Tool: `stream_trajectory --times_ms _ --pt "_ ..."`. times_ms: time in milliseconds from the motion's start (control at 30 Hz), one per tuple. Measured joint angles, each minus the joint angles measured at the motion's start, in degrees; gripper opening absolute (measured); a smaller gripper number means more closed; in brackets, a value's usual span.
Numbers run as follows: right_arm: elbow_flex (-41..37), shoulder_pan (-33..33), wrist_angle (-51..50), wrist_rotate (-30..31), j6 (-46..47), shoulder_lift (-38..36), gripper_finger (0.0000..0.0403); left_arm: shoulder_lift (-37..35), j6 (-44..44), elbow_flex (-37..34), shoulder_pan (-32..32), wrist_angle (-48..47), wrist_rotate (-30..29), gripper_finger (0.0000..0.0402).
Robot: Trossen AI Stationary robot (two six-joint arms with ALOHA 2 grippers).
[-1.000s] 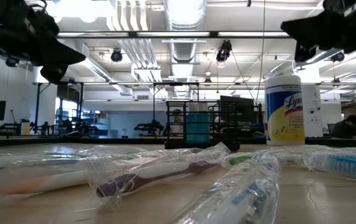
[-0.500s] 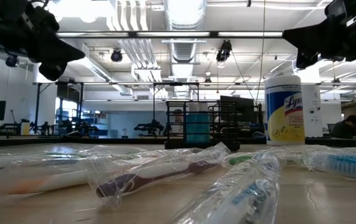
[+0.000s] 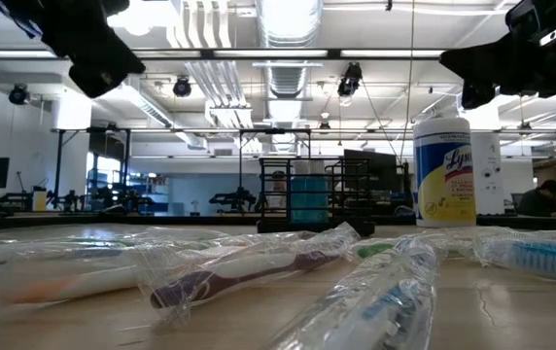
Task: Pick & Place toothbrushing station
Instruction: Put the left green toothbrush into the black wire organizer
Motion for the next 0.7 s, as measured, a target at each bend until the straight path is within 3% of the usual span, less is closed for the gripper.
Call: stream_trajectory --times_ms 100,267,700 --pt "0.0 0.0 -0.08 0.02 0.02 0.0 0.0008 6.2 -4.62 5.35 -4.16 -6.59 -4.88 0.0025" --pt "0.0 0.0 -0.59 0.46 0.07 0.02 0.0008 17.4 -15.71 11.87 -8.02 -17.71 -5.51 0.0074" --pt "0.0 0.0 -1.98 0.61 2.93 0.87 0.0008 37.38 -21.59 20.74 -14.7 -20.17 2.01 0.0227"
